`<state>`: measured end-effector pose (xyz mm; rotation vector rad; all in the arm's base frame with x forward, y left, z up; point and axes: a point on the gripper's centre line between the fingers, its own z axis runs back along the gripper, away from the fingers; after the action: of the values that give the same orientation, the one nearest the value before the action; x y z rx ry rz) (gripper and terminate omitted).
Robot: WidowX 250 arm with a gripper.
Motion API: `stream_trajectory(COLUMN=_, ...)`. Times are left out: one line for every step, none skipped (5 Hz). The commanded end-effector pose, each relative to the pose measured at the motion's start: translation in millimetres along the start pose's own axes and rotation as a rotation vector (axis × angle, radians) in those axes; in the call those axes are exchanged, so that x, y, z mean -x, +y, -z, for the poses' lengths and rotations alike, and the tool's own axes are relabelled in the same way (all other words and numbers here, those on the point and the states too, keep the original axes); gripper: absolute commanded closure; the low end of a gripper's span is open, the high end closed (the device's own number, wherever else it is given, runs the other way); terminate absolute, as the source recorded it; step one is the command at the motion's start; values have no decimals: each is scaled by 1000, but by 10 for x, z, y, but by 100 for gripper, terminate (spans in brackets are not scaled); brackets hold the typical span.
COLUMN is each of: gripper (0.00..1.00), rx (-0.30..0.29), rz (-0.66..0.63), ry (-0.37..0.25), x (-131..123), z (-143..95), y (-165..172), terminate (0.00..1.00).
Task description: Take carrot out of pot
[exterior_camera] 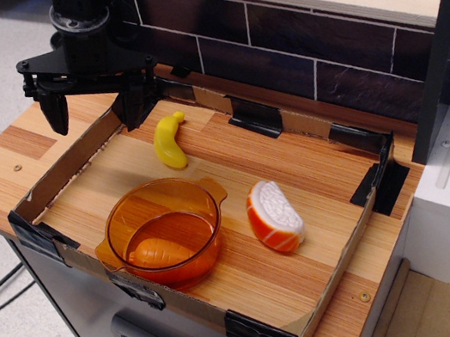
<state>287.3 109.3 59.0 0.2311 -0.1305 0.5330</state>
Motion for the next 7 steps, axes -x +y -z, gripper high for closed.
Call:
stream_trajectory(gripper=0, rx=0, rz=0, ry=0, x=0, z=0, y=0, terminate=0)
stream_trajectory(gripper=0, rx=16, rz=179, ry=-27, x=22, z=-49, y=-100, terminate=0)
stream_trajectory(gripper=0, rx=30, rz=362, ry=-80, x=133, z=-181, y=-242, terminate=0)
stream_trajectory(gripper=0, rx=68, rz=607, ry=-120, x=295, z=-337, y=-373, terminate=0)
stream_trajectory(gripper=0, rx=95, rz=853, ry=-159, x=575, z=-487, y=-497, terminate=0)
stream_trajectory(gripper=0, rx=117, rz=1116, ry=-127, x=816, z=-495, y=-503, terminate=0)
stream_trajectory(gripper=0, rx=160, rz=1368, ry=-127, x=916, z=-392, y=-419, terminate=0)
